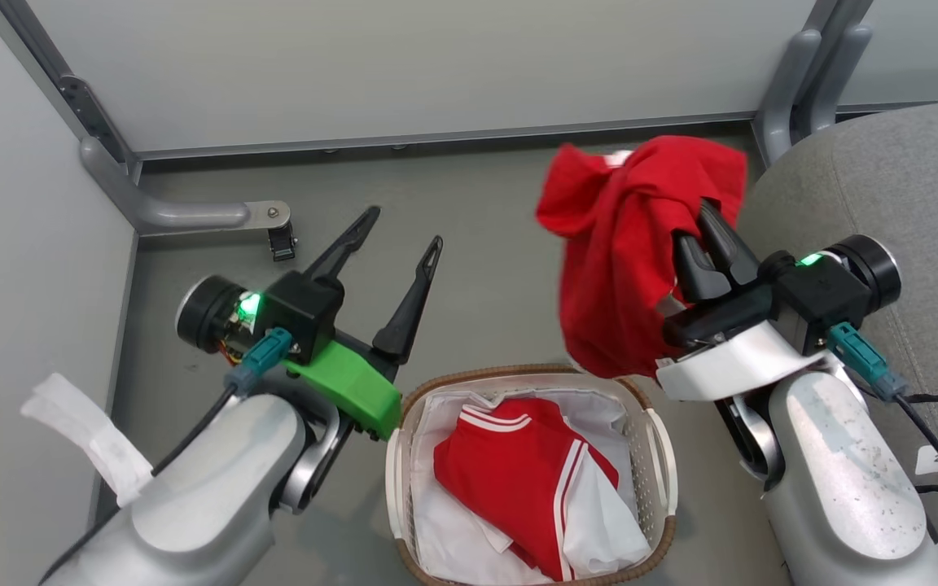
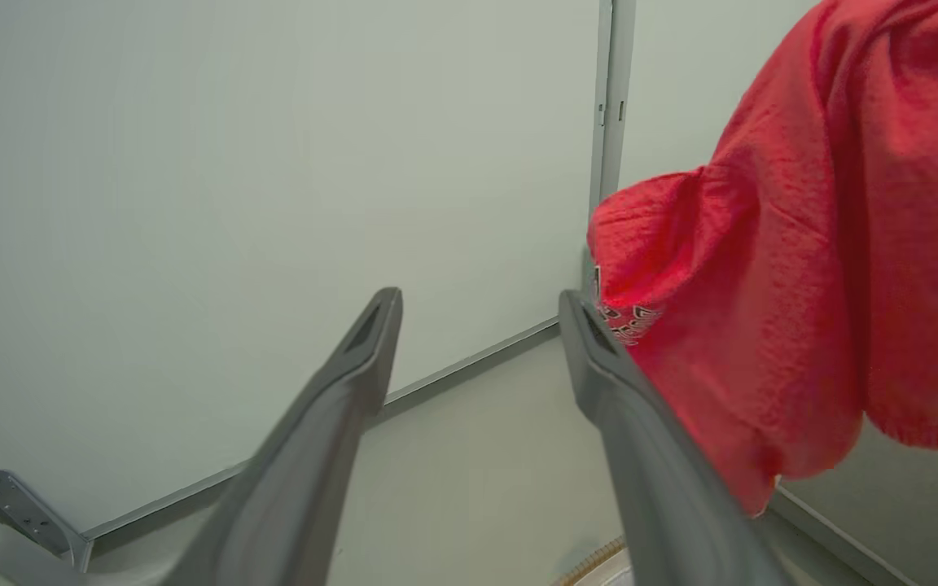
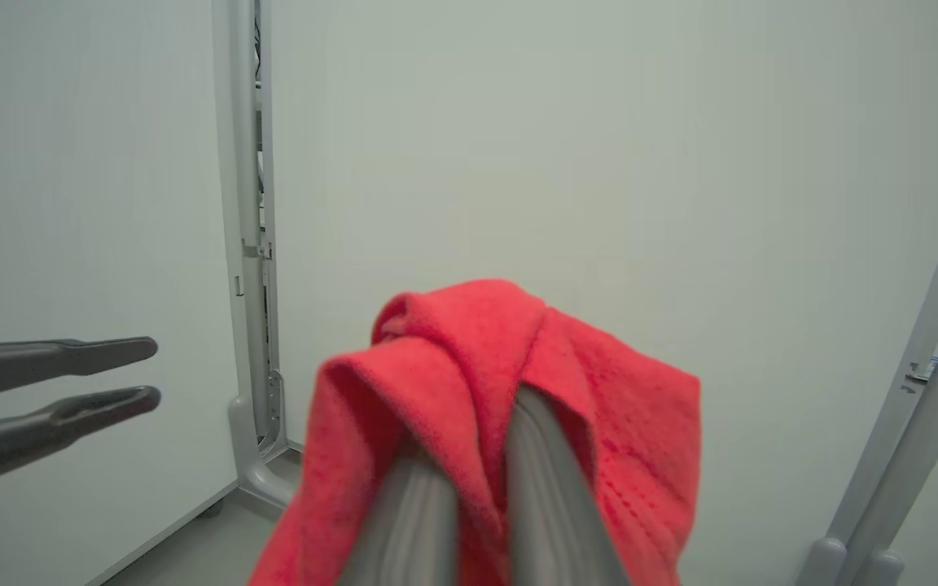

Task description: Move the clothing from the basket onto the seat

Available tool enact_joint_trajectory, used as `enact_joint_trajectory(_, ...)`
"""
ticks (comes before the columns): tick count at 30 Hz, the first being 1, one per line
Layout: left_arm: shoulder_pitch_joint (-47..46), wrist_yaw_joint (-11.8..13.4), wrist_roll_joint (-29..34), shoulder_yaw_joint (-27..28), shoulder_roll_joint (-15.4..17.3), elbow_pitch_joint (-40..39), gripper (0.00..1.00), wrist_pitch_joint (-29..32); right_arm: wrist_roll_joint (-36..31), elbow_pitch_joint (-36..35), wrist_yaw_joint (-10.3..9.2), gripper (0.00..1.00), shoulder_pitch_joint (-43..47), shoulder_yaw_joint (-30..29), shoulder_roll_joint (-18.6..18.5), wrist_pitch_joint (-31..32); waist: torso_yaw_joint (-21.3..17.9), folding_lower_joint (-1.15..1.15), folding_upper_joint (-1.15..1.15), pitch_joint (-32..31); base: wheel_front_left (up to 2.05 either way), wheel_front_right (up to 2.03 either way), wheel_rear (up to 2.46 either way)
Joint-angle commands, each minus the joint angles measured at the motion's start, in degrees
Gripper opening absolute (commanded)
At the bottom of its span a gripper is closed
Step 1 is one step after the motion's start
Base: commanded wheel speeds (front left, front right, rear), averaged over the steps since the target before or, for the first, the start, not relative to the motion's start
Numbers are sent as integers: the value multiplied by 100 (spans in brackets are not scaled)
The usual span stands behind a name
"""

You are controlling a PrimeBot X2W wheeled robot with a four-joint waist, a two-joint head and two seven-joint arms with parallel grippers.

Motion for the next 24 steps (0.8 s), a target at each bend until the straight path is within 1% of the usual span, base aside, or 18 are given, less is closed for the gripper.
enact_joint_trajectory(1,182,3,108,139,-67,-42,100,-32,-67,6,-6,0,72,-71,-19,-12,-6,0,67,16,0,0,0)
enact_joint_trajectory(7,1060,-150,487,690,-412,-159,100,-32,-164,61,-6,0,211,-402,-18,-12,-28,0,67,13,0,0,0)
enact_joint_trajectory(12,1596,-392,775,1130,-683,-125,100,-32,-208,112,-6,0,287,-594,-19,-12,-37,0,67,-12,0,0,0)
enact_joint_trajectory(19,1934,-688,1187,1560,-913,55,100,-33,-273,161,-6,0,291,-771,-19,-12,-94,0,67,-30,0,0,0)
enact_joint_trajectory(22,2015,-787,1346,1708,-995,121,100,-32,-343,145,-6,0,314,-811,-19,-12,-223,0,67,4,0,0,0)
enact_joint_trajectory(24,2068,-830,1452,1796,-1035,148,100,-32,-380,132,-6,0,321,-825,-19,-12,-385,0,67,56,0,0,0)
